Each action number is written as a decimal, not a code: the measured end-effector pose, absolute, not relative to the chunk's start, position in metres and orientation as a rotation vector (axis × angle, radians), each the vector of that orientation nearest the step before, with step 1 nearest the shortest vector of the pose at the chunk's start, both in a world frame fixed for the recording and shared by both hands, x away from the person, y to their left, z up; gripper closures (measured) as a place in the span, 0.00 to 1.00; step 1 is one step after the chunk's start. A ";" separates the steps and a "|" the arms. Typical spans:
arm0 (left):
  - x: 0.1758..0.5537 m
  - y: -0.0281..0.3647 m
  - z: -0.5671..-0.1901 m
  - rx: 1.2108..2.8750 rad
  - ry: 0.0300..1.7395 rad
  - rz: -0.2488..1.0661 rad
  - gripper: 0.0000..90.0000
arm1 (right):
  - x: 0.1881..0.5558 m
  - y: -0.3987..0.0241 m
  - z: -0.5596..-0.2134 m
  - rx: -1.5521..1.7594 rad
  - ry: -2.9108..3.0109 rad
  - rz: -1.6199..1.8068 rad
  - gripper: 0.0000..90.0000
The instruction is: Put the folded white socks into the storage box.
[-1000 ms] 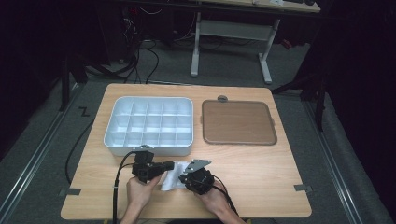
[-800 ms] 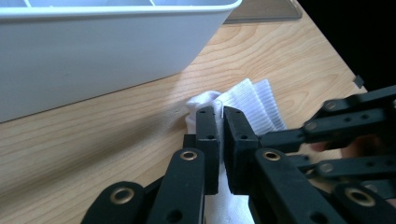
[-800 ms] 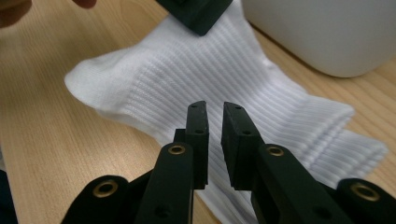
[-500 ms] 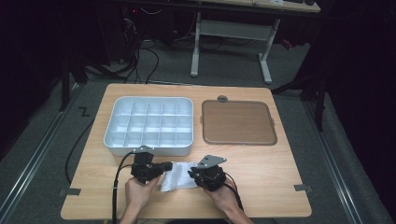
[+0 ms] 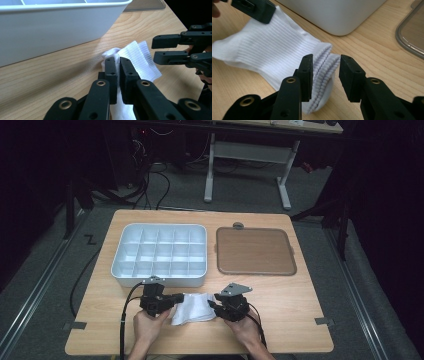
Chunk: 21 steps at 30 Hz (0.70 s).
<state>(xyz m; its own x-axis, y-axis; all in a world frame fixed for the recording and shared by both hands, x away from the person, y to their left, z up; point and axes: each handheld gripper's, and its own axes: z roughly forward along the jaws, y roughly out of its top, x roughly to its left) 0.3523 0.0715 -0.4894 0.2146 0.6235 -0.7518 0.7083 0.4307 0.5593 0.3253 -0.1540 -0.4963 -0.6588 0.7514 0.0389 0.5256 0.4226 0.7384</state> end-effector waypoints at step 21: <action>0.350 0.072 -0.486 1.232 1.455 -0.101 0.95 | 0.335 -0.149 -0.518 1.132 2.453 1.027 0.87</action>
